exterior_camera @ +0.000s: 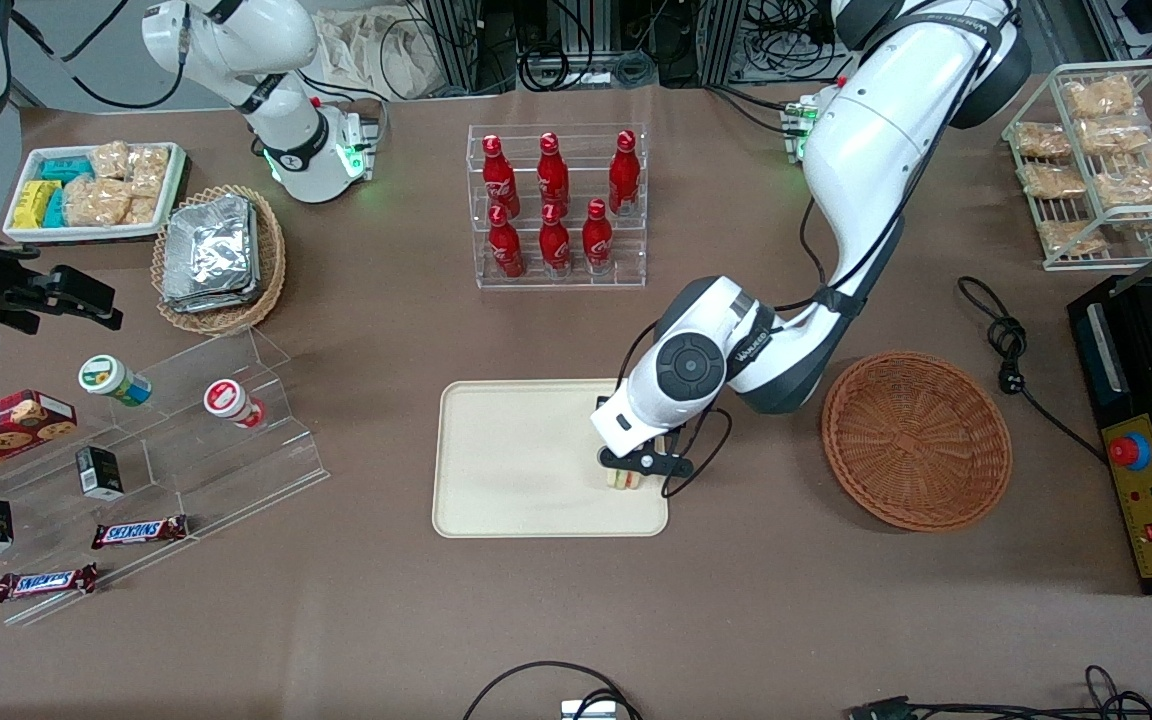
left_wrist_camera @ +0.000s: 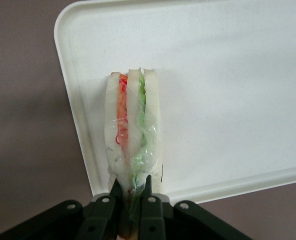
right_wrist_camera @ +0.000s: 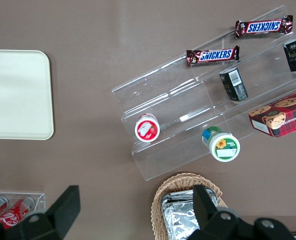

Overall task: Place sandwich from basket to tray
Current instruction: 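Lower the sandwich onto the cream tray and open the left gripper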

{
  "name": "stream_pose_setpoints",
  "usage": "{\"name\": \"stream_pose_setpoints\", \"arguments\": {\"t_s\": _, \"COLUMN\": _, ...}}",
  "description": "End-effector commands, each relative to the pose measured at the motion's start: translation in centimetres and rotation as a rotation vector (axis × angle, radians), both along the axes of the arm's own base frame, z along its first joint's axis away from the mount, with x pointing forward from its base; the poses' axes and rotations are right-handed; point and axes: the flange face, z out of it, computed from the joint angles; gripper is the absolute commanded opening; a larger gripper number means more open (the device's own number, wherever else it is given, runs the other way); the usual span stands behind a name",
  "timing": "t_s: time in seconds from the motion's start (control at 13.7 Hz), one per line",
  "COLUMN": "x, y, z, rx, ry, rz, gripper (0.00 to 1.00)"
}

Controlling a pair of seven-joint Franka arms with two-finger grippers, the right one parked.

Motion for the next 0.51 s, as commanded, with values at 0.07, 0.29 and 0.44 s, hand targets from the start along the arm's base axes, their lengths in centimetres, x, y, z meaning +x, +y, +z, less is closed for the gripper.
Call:
{"name": "stream_pose_setpoints", "arguments": {"t_s": 0.07, "x": 1.2, "y": 0.6, "z": 1.6, "rx": -0.008, "ry": -0.025, "rz": 0.004, "gripper": 1.00}}
{"name": "stream_pose_setpoints", "arguments": {"t_s": 0.29, "x": 1.4, "y": 1.5, "z": 4.7, "rx": -0.011, "ry": -0.033, "rz": 0.037, "gripper": 1.00}}
{"name": "stream_pose_setpoints", "arguments": {"t_s": 0.44, "x": 1.1, "y": 2.7, "z": 9.0, "rx": 0.022, "ry": -0.039, "rz": 0.056, "gripper": 1.00}}
